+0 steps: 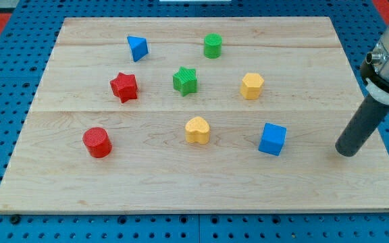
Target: Move your arm towards blue cube
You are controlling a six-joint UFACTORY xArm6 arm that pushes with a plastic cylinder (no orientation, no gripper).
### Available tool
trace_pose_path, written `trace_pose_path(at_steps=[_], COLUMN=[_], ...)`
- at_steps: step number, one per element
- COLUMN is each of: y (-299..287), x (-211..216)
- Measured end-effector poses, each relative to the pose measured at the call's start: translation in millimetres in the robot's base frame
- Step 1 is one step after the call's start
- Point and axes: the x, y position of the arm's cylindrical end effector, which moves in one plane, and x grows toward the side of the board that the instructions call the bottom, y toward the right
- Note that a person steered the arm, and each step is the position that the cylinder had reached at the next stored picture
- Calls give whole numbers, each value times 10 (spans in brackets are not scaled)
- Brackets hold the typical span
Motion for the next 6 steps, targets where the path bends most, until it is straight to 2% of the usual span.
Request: trace_pose_path(at_steps=[3,4,5,6], y=[4,5,6,6], x=[-2,-160,-492,-500])
